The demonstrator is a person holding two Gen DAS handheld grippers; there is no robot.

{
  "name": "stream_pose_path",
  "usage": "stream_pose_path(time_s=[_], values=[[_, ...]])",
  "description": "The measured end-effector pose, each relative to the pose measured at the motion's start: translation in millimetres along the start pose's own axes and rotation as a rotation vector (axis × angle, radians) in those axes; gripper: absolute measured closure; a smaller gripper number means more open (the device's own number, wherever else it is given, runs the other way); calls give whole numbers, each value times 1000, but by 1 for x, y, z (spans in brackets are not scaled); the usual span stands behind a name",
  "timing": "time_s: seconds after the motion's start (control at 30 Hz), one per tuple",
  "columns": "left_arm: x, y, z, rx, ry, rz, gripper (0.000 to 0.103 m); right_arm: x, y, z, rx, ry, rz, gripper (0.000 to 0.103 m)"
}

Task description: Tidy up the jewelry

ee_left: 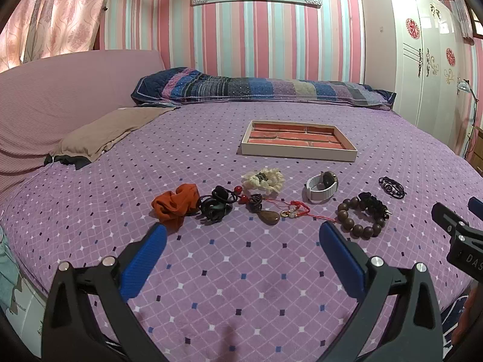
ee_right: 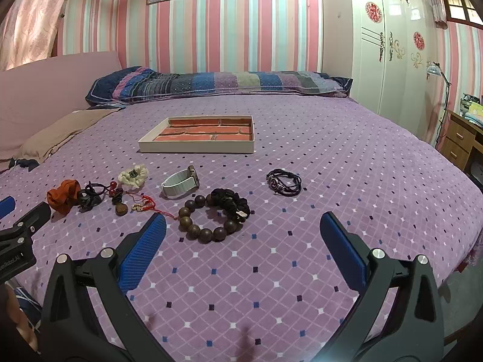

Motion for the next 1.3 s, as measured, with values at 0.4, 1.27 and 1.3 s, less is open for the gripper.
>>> stream_pose_path(time_s=[0.4,1.27,1.3], values=[[0,0,0,1,-1,-2,4,-1,-1,1,-1,-6,1,4],[6,-4,3,1,6,2,4,-2,-4,3,5,-8,1,4],[6,-4,3,0,7,3,4,-2,-5,3,5,-8,2,4]])
Point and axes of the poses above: each gripper's, at about its wrist camera, not at the fingertips, and z roughly the way its jaws point, x to its left, y to its top, the point moved 8 cm from there along z, roughly the way its jaws point, and after that the axes turned 5 degrees about -y, right-handed, at the moved point
